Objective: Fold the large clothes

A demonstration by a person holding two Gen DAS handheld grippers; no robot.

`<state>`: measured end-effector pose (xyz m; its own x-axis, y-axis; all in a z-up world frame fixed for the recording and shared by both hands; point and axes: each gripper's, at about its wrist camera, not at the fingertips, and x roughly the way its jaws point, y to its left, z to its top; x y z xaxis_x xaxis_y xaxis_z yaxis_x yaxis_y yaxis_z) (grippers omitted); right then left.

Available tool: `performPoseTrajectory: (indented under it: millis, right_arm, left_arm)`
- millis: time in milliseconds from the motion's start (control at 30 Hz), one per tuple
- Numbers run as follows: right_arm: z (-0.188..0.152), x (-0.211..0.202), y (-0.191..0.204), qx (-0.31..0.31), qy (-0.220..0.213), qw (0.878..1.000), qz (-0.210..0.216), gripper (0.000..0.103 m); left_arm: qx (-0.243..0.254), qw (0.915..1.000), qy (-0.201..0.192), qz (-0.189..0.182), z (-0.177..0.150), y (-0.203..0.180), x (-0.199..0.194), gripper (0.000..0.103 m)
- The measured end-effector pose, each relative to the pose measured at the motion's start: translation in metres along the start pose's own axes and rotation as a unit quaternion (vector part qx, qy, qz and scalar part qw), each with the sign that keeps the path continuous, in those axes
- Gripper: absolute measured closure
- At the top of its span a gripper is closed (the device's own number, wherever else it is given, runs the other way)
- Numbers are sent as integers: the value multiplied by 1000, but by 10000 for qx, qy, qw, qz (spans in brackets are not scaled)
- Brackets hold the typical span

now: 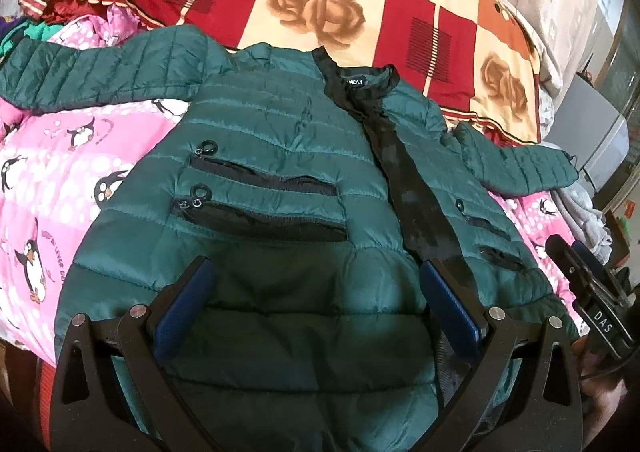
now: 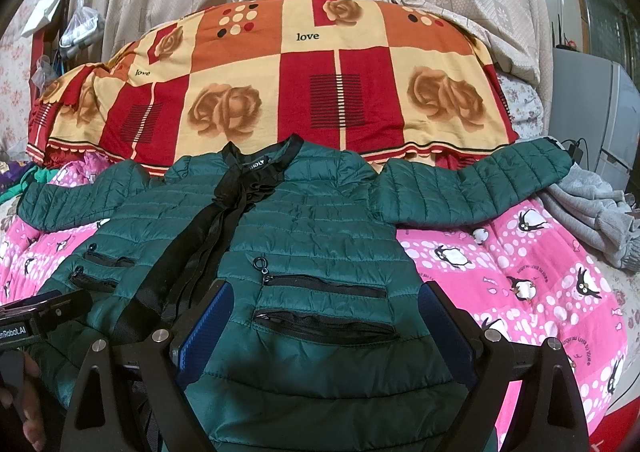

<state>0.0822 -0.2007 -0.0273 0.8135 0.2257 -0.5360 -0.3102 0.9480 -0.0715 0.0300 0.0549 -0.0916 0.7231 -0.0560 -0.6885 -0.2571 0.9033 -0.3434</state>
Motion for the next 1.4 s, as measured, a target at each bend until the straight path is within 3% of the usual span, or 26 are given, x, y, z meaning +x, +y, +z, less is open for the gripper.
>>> performPoseTrajectory:
  millis: [1400]
  right_arm:
    - [0,0,0,5,4,10000,2,11]
  left_arm:
    - [-49,9999,80,-45,0,2,2,0]
